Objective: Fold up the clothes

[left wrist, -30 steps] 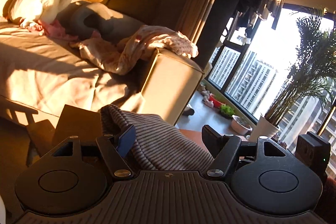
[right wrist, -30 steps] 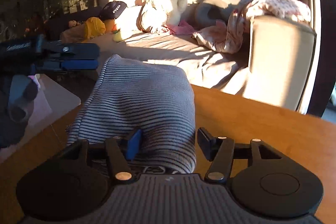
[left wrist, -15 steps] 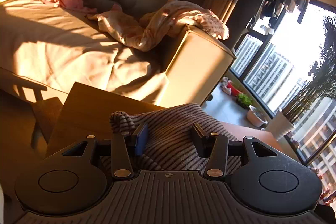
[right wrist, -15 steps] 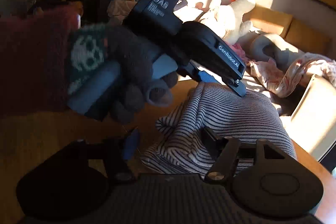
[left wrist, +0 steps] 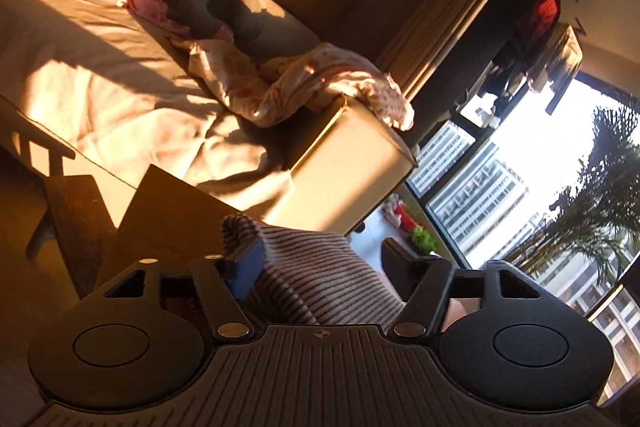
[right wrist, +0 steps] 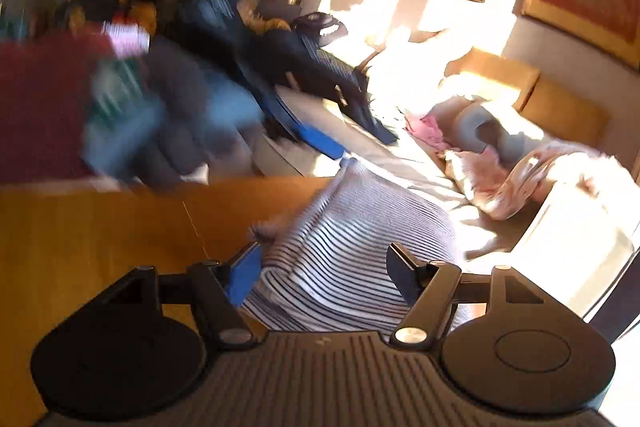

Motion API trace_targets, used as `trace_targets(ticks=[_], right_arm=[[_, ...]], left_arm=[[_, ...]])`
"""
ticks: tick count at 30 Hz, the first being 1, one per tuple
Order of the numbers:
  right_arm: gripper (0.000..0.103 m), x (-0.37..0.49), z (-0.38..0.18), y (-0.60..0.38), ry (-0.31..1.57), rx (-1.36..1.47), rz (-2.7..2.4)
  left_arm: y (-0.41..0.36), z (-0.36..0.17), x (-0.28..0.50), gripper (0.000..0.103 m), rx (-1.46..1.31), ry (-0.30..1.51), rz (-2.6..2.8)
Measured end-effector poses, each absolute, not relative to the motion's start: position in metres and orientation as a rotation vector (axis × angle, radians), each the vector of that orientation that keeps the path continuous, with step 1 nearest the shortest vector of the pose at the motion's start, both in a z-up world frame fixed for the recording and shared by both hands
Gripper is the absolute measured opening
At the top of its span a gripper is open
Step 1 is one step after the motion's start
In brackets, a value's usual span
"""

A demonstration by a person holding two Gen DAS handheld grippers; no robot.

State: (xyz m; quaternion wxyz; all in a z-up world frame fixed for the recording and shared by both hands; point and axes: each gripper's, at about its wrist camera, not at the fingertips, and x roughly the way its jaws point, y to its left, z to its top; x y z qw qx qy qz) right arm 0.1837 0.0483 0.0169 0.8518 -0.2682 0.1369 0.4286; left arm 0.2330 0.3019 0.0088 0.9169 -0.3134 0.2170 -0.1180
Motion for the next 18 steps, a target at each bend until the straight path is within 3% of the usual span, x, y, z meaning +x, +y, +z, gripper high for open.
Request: trace_targets(ticks=[2,3,4,7,8,10,13,18], right_arm=[[0.070,0.183,0.013,0.050,0.289,-0.595,0.906],[0.058,0.185,0.012,0.051,0.297,-0.594,0.918],[0.038,0.185,0.013,0.051,0.311,-0.581,0.936],[0.020,0.187,0.028,0.043,0.334,-0.506,0.942],[0.019,0.189,0.033,0.039,0.339,-0.472,0.939],[0.018,0.199,0.050,0.026,0.380,-0.330,0.946],[0.018,0.217,0.068,0.019,0.476,-0.079,1.005],[0.017,0.253,0.047,0.041,0.655,0.055,1.071]], left_arm=[[0.299,0.009,0.216,0.085,-0.613,0.472,-0.244],[0.296,0.007,0.210,0.083,-0.599,0.491,-0.248],[0.294,0.004,0.203,0.078,-0.590,0.508,-0.255],[0.288,-0.009,0.185,0.055,-0.583,0.556,-0.301],[0.285,-0.013,0.182,0.045,-0.581,0.567,-0.330],[0.276,-0.020,0.178,0.036,-0.562,0.575,-0.396],[0.259,-0.025,0.179,0.038,-0.518,0.578,-0.447],[0.244,-0.028,0.182,0.047,-0.478,0.582,-0.455]])
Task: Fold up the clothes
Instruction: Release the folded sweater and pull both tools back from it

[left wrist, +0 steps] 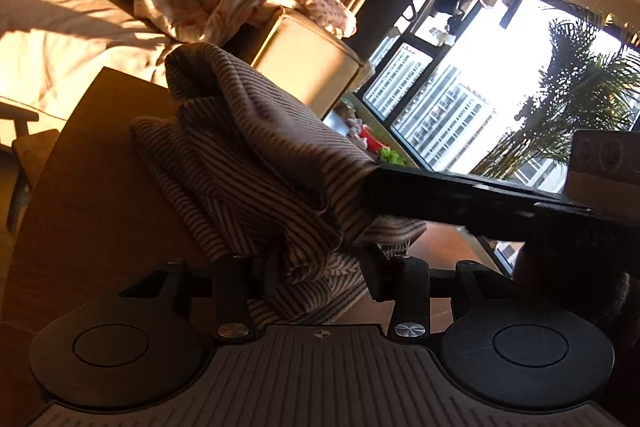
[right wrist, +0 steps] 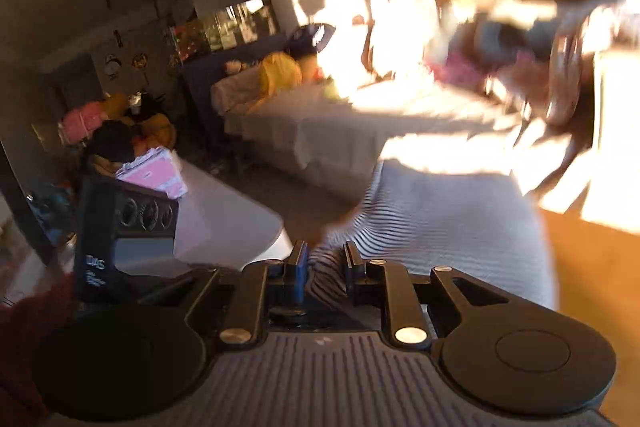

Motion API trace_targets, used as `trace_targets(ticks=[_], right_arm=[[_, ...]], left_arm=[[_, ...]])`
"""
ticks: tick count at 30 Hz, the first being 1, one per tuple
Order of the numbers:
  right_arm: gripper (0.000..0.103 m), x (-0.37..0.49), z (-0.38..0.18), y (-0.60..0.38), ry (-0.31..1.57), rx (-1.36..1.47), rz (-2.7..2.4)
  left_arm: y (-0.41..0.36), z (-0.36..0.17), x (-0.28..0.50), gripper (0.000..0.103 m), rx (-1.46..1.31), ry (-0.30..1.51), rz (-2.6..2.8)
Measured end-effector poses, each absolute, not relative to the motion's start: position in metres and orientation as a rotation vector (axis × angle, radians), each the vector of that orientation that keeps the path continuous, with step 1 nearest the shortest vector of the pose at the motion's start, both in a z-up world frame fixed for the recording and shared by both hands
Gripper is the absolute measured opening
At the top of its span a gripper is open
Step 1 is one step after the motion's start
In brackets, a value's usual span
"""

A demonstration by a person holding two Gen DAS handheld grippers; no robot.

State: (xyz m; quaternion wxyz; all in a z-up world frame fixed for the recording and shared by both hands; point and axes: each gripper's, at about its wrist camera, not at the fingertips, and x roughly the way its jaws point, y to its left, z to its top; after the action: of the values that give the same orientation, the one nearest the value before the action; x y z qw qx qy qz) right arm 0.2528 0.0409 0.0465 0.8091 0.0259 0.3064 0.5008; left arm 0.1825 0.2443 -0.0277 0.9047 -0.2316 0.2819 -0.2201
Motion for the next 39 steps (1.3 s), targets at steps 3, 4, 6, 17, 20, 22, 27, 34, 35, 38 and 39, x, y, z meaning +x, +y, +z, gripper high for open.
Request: trace_targets(ticks=[3,4,6,17,20,22,27,34,35,38,39], right_arm=[[0.010,0.272,0.024,0.054,0.767,0.139,1.095],[0.007,0.273,0.020,0.056,0.770,0.135,1.089],[0.007,0.272,0.019,0.058,0.766,0.126,1.088],[0.060,0.257,0.035,0.019,0.449,-0.018,0.846],[0.061,0.258,0.008,0.032,0.474,-0.208,0.767],[0.061,0.255,-0.003,0.035,0.459,-0.232,0.746],[0.096,0.253,0.008,0.016,0.493,-0.098,0.749],[0.103,0.231,-0.009,-0.048,0.557,0.057,0.629],[0.103,0.230,-0.014,-0.058,0.589,0.072,0.603],[0.103,0.224,-0.026,-0.084,0.696,0.070,0.495],[0.103,0.220,-0.026,-0.089,0.698,0.043,0.464]], left_arm=[[0.237,-0.028,0.180,0.048,-0.423,0.588,-0.441],[0.235,-0.028,0.179,0.048,-0.407,0.589,-0.435],[0.235,-0.027,0.177,0.052,-0.403,0.587,-0.435],[0.239,-0.032,0.178,0.063,-0.455,0.576,-0.452],[0.236,-0.033,0.178,0.064,-0.446,0.572,-0.444],[0.232,-0.032,0.176,0.062,-0.416,0.569,-0.410],[0.224,-0.031,0.163,0.075,-0.441,0.532,-0.360],[0.178,-0.028,0.136,0.101,-0.407,0.579,-0.146],[0.170,-0.026,0.132,0.103,-0.385,0.587,-0.110],[0.145,-0.022,0.122,0.103,-0.301,0.618,0.012],[0.138,-0.021,0.121,0.103,-0.269,0.631,0.054]])
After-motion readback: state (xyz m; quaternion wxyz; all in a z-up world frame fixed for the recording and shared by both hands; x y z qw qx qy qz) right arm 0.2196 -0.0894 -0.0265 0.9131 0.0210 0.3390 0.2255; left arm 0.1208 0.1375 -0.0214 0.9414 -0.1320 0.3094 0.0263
